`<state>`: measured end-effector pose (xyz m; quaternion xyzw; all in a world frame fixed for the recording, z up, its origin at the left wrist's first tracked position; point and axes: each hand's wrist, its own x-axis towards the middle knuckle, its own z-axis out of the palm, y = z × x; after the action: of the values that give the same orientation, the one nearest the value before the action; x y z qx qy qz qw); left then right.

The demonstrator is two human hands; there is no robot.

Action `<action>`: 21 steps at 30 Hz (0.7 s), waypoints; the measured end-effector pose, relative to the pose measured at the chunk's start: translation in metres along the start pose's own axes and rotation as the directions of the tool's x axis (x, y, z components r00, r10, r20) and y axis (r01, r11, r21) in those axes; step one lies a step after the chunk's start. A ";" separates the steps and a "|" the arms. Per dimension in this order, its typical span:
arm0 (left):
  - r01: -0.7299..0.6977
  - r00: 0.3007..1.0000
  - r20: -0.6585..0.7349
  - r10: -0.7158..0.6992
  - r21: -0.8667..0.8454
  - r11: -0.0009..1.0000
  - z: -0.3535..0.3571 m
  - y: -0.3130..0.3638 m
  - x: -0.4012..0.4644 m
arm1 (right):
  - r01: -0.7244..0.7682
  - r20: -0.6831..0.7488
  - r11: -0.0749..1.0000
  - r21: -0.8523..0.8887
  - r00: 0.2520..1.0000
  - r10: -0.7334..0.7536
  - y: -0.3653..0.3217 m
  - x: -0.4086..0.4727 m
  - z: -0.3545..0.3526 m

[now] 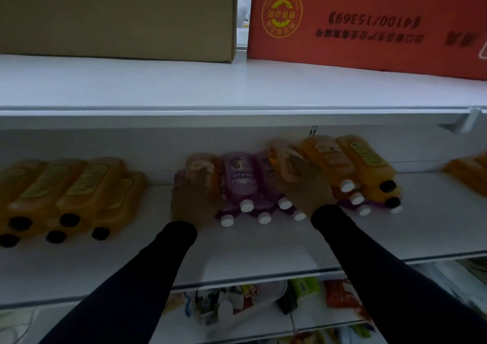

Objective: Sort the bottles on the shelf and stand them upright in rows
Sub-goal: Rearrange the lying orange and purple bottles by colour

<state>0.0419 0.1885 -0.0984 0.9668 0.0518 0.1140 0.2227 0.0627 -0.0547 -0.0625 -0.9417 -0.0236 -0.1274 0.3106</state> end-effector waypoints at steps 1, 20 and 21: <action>-0.013 1.000 -0.002 0.013 -0.016 1.000 -0.003 -0.001 0.000 | 0.002 -0.012 0.998 0.056 1.000 -0.001 0.003 -0.006 -0.003; -0.310 0.946 -0.235 0.225 -0.441 0.842 -0.003 0.214 -0.088 | 0.137 -0.380 0.966 0.219 0.924 -0.045 0.154 -0.090 -0.197; -0.315 0.945 -0.238 0.223 -0.481 0.818 0.007 0.235 -0.095 | 0.121 -0.399 0.969 0.216 0.916 -0.025 0.172 -0.097 -0.212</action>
<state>-0.0368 -0.0396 -0.0197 0.8564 -0.0989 0.2365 0.4481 -0.0575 -0.3150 -0.0225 -0.8515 -0.0112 -0.3219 0.4137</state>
